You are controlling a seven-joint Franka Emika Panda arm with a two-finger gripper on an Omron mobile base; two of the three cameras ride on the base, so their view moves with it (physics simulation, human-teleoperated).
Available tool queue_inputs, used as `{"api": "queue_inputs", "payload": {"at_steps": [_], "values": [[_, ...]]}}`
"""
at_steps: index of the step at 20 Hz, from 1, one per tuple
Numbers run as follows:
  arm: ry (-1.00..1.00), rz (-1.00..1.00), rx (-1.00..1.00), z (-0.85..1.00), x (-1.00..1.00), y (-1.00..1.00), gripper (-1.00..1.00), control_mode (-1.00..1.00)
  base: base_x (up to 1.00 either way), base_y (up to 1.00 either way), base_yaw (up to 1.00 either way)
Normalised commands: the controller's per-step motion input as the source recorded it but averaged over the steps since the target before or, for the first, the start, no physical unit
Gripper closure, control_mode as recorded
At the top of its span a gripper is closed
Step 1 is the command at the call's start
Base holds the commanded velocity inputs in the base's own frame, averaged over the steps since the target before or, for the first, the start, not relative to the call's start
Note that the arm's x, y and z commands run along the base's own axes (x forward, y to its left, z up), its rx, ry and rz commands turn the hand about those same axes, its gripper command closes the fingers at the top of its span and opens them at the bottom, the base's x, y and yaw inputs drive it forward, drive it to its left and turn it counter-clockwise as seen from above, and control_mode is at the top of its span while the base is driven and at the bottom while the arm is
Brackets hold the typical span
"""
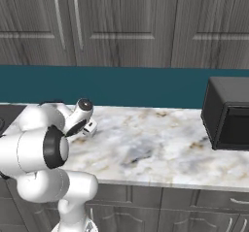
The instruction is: Pick the cup and bowl from the counter and place them on the counter next to the sink.
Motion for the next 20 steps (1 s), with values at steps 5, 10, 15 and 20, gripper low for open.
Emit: {"api": "queue_inputs", "payload": {"at_steps": [5,10,15,20], "values": [[0.0,0.0,0.0,-0.11,0.16,0.11,-1.0,-1.0,0.0,0.0,0.0],[0.0,0.0,0.0,-0.04,0.02,0.08,-1.0,-1.0,0.0,0.0,0.0],[0.0,0.0,0.0,0.0,0.0,0.0,-1.0,-1.0,0.0,0.0,0.0],[0.0,0.0,0.0,0.0,0.0,0.0,1.0,-1.0,0.0,0.0,0.0]]}}
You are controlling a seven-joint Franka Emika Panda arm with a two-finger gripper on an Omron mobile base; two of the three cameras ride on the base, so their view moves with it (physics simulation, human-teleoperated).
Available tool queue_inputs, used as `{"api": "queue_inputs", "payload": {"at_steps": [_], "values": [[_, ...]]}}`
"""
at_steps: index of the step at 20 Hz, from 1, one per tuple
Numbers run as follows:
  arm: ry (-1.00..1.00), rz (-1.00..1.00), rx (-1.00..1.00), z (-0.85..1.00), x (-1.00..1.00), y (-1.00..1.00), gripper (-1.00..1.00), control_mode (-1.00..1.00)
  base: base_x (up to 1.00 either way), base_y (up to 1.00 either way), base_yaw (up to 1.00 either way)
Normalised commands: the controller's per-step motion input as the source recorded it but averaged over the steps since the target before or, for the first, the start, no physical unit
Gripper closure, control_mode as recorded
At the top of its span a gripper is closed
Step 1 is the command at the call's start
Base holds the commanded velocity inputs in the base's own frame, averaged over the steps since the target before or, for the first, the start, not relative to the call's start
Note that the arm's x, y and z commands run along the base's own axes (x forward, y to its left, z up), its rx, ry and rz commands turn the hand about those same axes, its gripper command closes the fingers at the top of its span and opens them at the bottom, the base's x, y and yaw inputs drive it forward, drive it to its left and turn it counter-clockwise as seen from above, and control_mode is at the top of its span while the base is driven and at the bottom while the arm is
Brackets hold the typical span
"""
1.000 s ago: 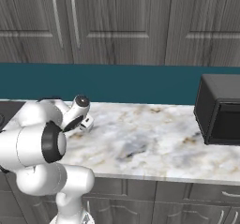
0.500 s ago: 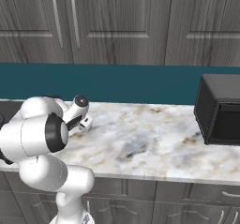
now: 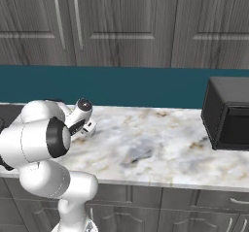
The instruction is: Pick the cup and bowl from the counter and place them on the counter next to the sink.
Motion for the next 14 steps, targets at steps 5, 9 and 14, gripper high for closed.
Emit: {"api": "queue_inputs", "payload": {"at_steps": [5,9,14], "values": [[0.0,0.0,0.0,0.0,0.0,0.0,1.0,-1.0,0.0,0.0,0.0],[0.0,0.0,0.0,0.0,0.0,0.0,1.0,-1.0,0.0,0.0,0.0],[0.0,0.0,0.0,0.0,0.0,0.0,1.0,-1.0,0.0,0.0,0.0]]}}
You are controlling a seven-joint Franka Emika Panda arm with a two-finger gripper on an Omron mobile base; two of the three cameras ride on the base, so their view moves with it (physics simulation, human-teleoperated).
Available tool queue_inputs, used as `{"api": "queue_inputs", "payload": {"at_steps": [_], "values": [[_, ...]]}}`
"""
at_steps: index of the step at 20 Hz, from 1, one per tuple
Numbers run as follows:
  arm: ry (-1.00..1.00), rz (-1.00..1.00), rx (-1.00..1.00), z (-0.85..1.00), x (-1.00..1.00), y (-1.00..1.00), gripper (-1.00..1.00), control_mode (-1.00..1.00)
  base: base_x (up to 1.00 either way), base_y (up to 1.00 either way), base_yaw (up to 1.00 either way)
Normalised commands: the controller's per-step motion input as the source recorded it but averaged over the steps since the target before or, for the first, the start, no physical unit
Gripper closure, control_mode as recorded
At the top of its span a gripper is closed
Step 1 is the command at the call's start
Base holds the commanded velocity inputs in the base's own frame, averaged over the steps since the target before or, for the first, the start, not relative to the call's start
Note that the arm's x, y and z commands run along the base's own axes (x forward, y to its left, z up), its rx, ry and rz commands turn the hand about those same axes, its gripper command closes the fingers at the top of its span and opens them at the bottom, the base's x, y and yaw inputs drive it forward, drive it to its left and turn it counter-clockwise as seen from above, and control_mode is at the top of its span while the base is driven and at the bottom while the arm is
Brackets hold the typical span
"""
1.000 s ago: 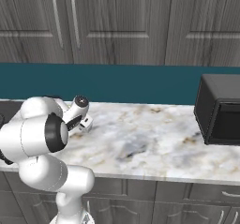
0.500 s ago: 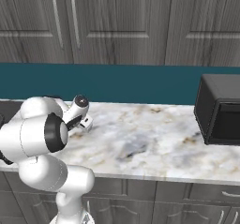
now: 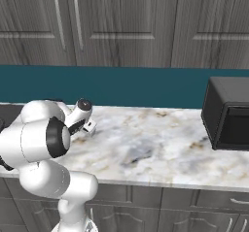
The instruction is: Pick the cup and bowl from the counter and place them on the counter next to the sink.
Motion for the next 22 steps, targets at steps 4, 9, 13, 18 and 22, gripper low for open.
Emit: {"api": "queue_inputs", "payload": {"at_steps": [4,9,13,18,22], "values": [[0.0,-0.01,0.0,0.0,-0.08,0.0,1.0,-1.0,0.0,0.0,0.0],[0.0,-0.01,0.0,0.0,-0.39,-0.04,1.0,-1.0,0.0,0.0,0.0],[0.0,0.0,0.02,0.0,-0.51,-0.08,1.0,-1.0,0.0,0.0,0.0],[-0.04,0.0,0.06,0.14,-0.31,-0.1,1.0,-1.0,0.0,0.0,0.0],[-0.08,0.0,0.11,0.26,-0.24,-0.06,1.0,-1.0,0.0,0.0,0.0]]}}
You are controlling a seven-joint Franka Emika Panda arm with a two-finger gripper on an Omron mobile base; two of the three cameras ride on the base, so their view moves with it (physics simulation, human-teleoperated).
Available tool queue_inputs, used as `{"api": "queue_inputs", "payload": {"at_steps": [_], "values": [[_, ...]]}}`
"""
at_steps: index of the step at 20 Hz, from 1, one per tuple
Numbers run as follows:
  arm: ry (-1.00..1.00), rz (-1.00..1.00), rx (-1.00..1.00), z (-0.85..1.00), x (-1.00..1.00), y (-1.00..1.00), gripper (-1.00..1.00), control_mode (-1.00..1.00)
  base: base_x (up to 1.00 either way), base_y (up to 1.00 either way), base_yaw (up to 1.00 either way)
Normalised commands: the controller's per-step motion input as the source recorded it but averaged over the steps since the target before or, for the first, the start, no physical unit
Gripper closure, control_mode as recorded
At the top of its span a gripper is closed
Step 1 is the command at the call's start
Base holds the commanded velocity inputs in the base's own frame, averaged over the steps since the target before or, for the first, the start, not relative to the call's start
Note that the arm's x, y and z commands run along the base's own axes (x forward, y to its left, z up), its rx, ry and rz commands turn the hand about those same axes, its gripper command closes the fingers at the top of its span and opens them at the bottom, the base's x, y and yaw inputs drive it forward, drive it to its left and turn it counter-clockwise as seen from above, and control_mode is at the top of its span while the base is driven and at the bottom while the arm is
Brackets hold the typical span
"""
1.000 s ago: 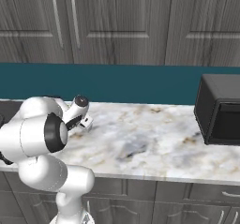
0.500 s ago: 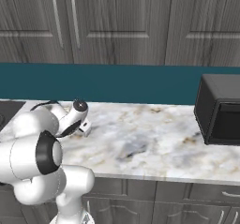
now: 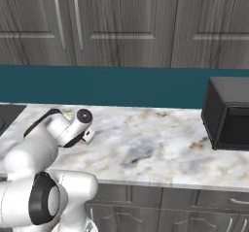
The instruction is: Pick the cup and bowl from the counter and place them on the counter next to the sink.
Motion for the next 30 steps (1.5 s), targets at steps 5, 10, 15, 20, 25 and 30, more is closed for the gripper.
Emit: {"api": "queue_inputs", "payload": {"at_steps": [5,10,15,20,25,30], "values": [[-0.05,0.0,0.1,0.29,-0.29,-0.12,1.0,-1.0,0.0,0.0,0.0],[-0.01,-0.02,0.03,0.31,-0.09,-0.09,1.0,-1.0,0.0,0.0,0.0],[0.01,-0.09,-0.02,0.03,0.04,-0.01,1.0,-1.0,0.0,0.0,0.0],[0.21,-0.18,-0.11,0.08,0.25,0.0,1.0,-1.0,0.0,0.0,0.0],[0.23,-0.19,-0.07,0.03,0.04,0.0,1.0,-1.0,0.0,0.0,0.0],[0.15,-0.1,0.0,0.25,-0.1,0.0,1.0,-1.0,0.0,0.0,0.0]]}}
